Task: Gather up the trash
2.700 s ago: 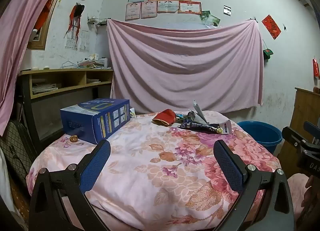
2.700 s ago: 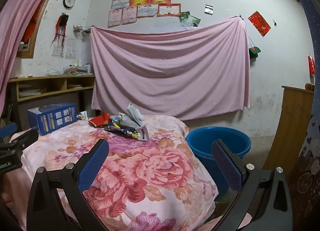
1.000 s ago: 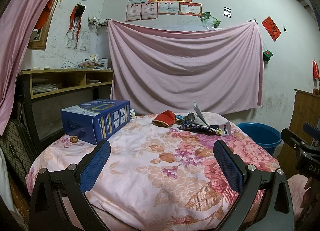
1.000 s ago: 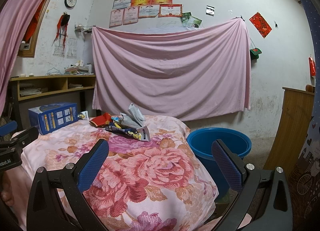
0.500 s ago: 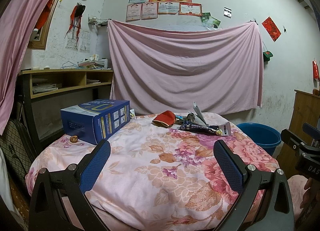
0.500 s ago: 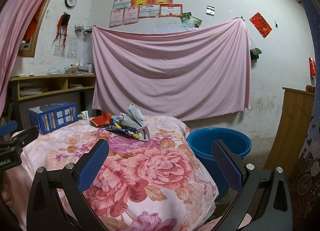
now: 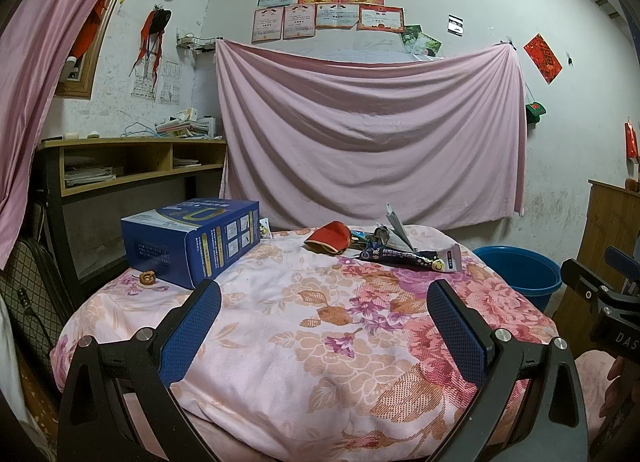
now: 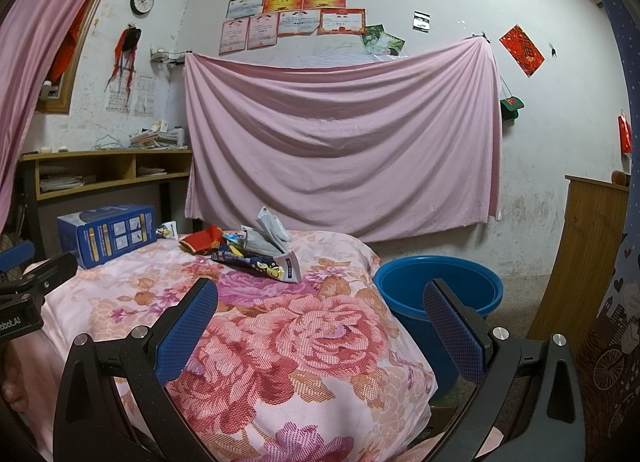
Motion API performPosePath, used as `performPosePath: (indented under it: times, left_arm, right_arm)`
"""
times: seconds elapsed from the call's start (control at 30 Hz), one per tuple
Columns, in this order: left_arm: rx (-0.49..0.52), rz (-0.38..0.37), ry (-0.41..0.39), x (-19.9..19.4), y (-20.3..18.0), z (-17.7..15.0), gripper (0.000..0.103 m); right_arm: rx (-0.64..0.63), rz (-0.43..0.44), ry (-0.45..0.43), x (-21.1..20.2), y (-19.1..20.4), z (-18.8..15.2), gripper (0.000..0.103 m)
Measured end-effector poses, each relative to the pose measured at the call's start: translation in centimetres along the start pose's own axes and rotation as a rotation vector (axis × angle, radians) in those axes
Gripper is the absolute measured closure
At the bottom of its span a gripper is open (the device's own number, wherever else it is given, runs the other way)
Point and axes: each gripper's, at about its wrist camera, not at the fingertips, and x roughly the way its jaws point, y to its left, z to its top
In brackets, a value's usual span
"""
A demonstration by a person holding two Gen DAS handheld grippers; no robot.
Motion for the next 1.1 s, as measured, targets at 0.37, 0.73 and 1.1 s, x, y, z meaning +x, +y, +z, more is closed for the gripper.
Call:
performPosePath:
  times: [0.37, 0.73, 1.1]
  left_arm:
    - [-0.001, 0.000, 0.001, 0.0, 0.0, 0.0, 0.002]
    - [-0.002, 0.000, 0.001, -0.6, 0.1, 0.4, 0.002]
    - [-0.041, 0.010, -0.059, 1.0, 0.5, 2.9, 0.002]
  right_arm:
    - [-0.001, 0.000, 0.000, 0.0, 0.1, 0.0, 0.000]
    - [0.001, -0.004, 0.005, -0.1, 0.1, 0.0, 0.000]
    - [0.009, 0.036, -0.004, 1.6, -0.5, 1.6, 0.000]
